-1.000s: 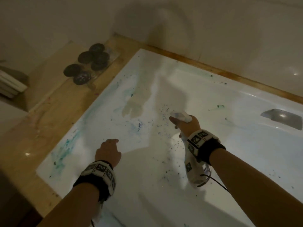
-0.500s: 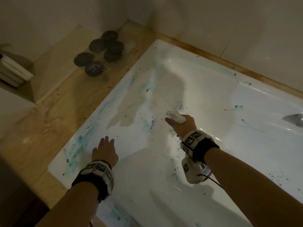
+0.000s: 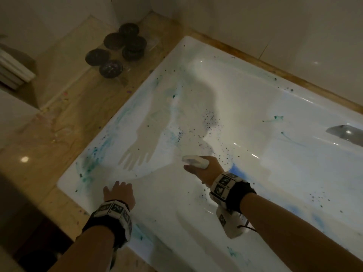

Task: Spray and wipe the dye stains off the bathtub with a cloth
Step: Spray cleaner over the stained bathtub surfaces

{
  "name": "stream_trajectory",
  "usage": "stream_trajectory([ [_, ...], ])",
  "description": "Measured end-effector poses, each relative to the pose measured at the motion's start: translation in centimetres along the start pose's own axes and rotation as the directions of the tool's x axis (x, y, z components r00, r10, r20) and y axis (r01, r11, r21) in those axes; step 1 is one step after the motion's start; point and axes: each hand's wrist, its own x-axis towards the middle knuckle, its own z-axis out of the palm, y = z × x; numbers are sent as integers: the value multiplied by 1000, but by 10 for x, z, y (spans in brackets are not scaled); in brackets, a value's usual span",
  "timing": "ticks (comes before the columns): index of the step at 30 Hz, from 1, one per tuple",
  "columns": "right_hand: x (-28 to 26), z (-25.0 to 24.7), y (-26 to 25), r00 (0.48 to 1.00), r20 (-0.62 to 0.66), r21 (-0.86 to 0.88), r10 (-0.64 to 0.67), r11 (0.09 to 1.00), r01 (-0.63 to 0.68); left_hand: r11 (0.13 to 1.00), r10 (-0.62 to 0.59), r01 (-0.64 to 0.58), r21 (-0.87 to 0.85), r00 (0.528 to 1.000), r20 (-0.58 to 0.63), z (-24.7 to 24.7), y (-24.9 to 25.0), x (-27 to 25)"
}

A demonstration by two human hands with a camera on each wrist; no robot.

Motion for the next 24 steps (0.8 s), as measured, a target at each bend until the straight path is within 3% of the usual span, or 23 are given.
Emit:
stream_trajectory([
  [3,-10,9,6,989,133,-59,-60,996,69,1000,20,-20,8,999,26,7,4,-5],
  [8,-33,28,12,994,74,-268,-76,959,93,997,65,-62,-36,992,104,14,13,-14],
  [10,-42,32,12,995,78,-152,-59,986,70,997,78,-77,-15,989,124,23,10,-17],
  [13,-50,38,12,986,164,-83,-37,995,51,989,128,-133,56,987,94,36,5,-17],
  [15,-53,47,14,974,226,-202,-30,976,77,984,146,-151,98,988,53,38,2,-17],
  [18,-53,62,24,984,169,-346,63,938,-1,982,147,-142,121,989,-32,36,1,-16],
  [22,-55,56,36,971,199,-121,129,987,-107,985,133,-129,117,991,-26,27,8,-18],
  [24,-57,51,40,960,265,-154,92,987,-53,990,115,-116,86,993,12,25,13,-19],
])
